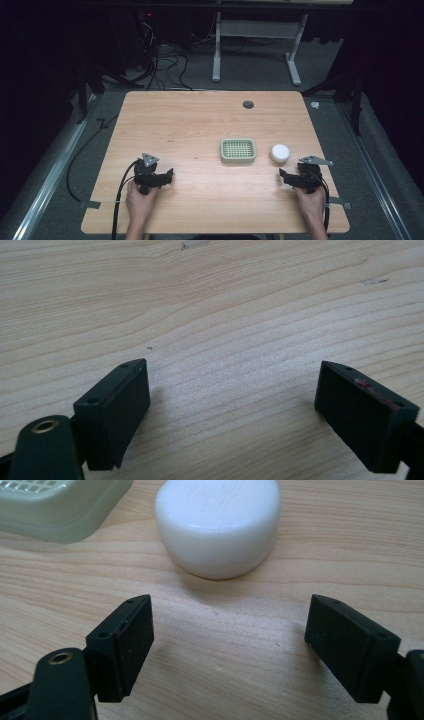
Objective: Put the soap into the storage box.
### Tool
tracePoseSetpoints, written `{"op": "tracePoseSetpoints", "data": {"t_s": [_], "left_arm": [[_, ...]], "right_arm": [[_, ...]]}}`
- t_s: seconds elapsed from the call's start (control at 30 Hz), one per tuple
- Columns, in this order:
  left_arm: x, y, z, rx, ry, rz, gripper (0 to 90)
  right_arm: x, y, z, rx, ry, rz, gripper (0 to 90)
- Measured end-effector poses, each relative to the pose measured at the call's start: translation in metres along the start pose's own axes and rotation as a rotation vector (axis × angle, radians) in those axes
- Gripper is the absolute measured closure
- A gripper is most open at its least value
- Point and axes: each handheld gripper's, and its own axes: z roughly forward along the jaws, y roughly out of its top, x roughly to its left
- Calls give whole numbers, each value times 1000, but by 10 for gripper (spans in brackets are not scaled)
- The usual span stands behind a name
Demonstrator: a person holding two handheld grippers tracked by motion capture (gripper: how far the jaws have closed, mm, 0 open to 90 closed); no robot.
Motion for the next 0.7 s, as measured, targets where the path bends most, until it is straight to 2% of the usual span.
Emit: {"op": "tracePoseSetpoints", "data": {"t_s": [0.47,0.7], "left_arm": [[0,0,0,0,0,0,150],[0,0,0,0,0,0,150]], "right_arm": [[3,16,-6,-35,23,2,197],[5,26,-6,-59,18,1,180]]}}
